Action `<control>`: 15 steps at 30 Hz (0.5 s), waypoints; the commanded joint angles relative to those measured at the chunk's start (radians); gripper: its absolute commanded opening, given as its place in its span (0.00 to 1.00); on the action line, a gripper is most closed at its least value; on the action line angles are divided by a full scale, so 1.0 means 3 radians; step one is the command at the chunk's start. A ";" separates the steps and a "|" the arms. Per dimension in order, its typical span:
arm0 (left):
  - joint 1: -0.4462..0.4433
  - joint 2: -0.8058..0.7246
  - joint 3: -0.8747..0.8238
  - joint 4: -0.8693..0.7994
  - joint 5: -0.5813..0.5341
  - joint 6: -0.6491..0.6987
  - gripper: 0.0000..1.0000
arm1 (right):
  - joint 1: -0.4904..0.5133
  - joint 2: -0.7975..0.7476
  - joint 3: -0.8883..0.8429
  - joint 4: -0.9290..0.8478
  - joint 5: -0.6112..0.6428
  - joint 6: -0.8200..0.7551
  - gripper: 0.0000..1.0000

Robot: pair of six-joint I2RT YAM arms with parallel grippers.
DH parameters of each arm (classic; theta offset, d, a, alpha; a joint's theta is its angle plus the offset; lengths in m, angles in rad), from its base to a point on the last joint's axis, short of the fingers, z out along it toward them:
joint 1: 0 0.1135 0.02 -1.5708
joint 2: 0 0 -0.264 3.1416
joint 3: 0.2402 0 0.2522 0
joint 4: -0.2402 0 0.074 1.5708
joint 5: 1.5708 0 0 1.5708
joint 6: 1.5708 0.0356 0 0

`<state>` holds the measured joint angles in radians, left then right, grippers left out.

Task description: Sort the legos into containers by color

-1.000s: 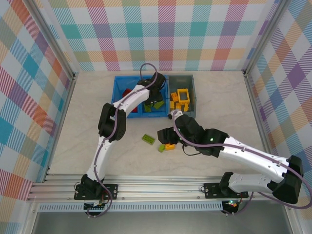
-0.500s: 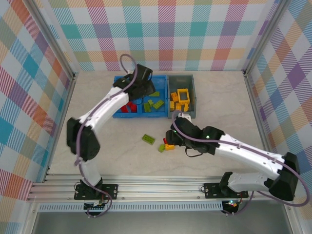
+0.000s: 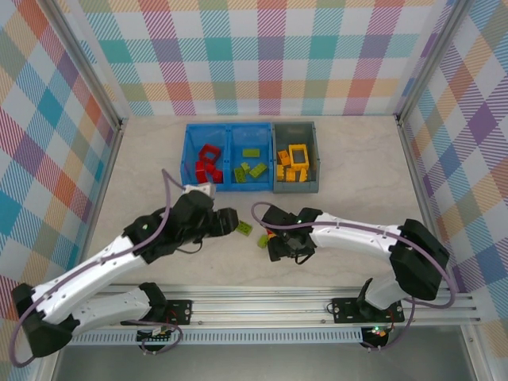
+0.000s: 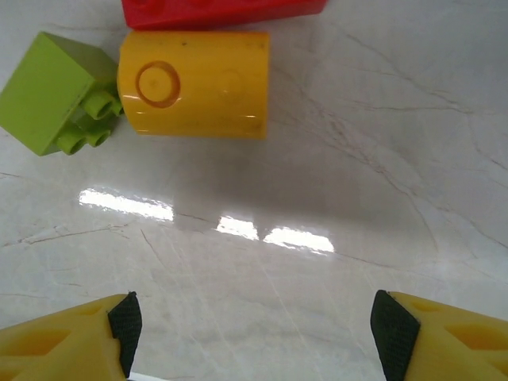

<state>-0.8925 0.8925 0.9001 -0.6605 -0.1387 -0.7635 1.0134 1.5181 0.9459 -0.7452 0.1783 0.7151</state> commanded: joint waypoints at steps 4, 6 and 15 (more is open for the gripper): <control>-0.0057 -0.0700 -0.0227 -0.0272 -0.0076 -0.0196 0.61 | -0.0165 0.0486 0.0228 0.0314 -0.0147 -0.0296 0.80; -0.0060 -0.0799 -0.0207 -0.0326 -0.0102 -0.0197 0.61 | -0.0192 0.0611 0.0302 0.0334 -0.0142 -0.0309 0.80; -0.0058 -0.0792 -0.0133 -0.0299 -0.0065 -0.0154 0.61 | -0.0206 0.0950 0.0577 0.0350 -0.0001 -0.0338 0.79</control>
<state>-0.9020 0.6502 0.8413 -0.7441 -0.1574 -0.8120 0.9524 1.7786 1.0855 -0.6491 0.1574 0.6338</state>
